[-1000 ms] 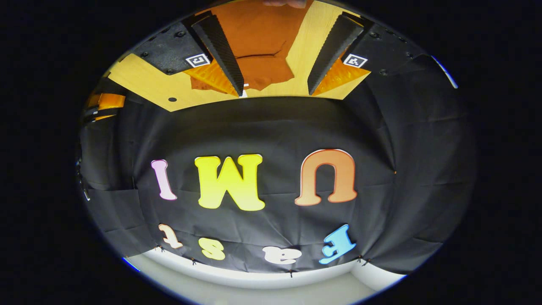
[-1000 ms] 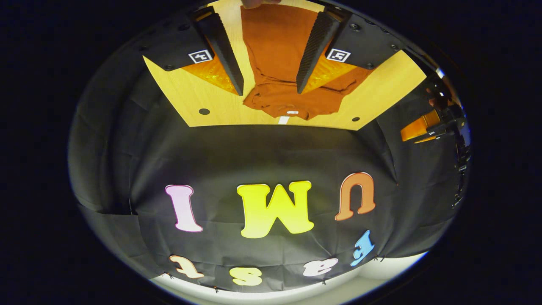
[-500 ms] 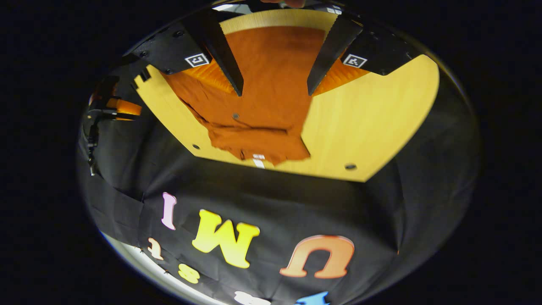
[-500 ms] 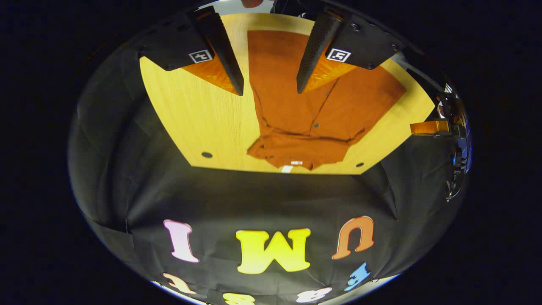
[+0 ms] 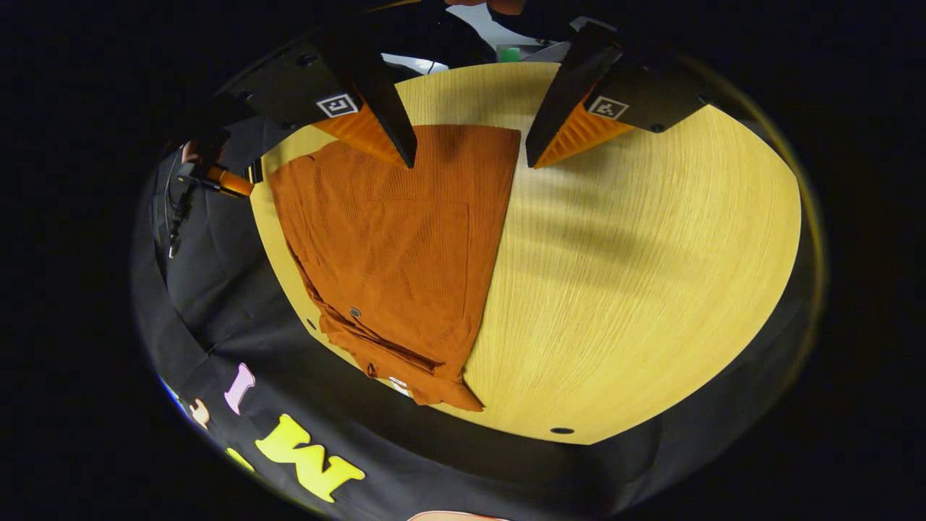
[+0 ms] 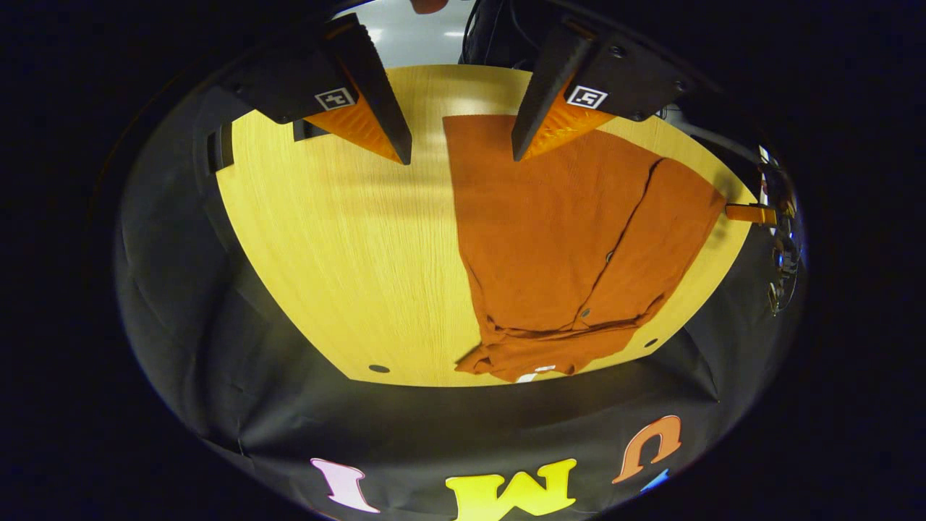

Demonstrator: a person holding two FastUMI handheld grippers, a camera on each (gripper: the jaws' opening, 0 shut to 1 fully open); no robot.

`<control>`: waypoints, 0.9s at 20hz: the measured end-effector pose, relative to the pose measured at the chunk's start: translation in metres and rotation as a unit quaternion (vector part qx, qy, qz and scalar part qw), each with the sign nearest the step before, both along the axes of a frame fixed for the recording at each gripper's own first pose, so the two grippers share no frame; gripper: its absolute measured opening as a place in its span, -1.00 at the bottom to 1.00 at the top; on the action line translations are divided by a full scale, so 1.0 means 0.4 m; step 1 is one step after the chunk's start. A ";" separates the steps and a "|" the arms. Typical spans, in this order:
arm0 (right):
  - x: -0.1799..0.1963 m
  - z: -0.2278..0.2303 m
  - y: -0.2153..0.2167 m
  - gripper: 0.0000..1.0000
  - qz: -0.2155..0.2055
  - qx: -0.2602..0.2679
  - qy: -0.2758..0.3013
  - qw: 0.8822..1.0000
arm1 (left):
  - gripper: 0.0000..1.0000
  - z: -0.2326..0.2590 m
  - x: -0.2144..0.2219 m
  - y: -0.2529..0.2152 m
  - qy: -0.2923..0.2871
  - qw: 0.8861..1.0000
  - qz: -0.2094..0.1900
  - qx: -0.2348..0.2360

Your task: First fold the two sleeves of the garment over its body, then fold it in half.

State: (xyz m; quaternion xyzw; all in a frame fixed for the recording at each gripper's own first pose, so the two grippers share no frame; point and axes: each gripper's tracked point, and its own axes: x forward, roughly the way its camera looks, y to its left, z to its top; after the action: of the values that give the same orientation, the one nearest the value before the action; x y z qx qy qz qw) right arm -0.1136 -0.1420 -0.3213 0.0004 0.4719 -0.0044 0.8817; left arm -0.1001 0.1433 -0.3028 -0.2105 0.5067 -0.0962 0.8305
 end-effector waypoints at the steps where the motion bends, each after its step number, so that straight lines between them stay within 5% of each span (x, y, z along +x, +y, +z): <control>1: -0.003 -0.007 0.002 0.80 -0.003 0.002 0.006 1.000 | 0.98 0.005 0.012 -0.003 -0.006 1.000 0.007 -0.008; 6: 0.025 -0.063 0.026 0.80 -0.006 0.000 0.031 1.000 | 0.84 -0.014 0.021 -0.026 0.019 1.000 -0.003 -0.019; 9: 0.013 -0.103 0.029 0.81 -0.012 -0.008 0.056 0.998 | -0.02 -0.020 0.003 -0.055 0.035 0.999 -0.013 -0.027; 13: -0.012 -0.131 0.051 0.82 -0.021 0.002 0.090 0.996 | -0.58 -0.034 0.006 -0.056 0.044 0.999 -0.007 0.005; 16: -0.003 -0.129 0.090 -0.29 -0.014 0.024 0.092 0.995 | -0.77 -0.035 0.008 -0.064 0.049 0.999 -0.014 0.019; 18: -0.003 -0.127 0.087 -0.75 -0.024 0.030 0.098 0.994 | -0.84 -0.033 0.007 -0.061 0.052 0.998 -0.014 0.024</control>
State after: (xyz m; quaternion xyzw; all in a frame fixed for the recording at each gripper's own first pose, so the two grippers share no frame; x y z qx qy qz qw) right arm -0.1150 -0.1073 -0.3721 0.0376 0.5561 -0.0114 0.8302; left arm -0.0972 0.1191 -0.3159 -0.1880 0.5539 -0.0840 0.8067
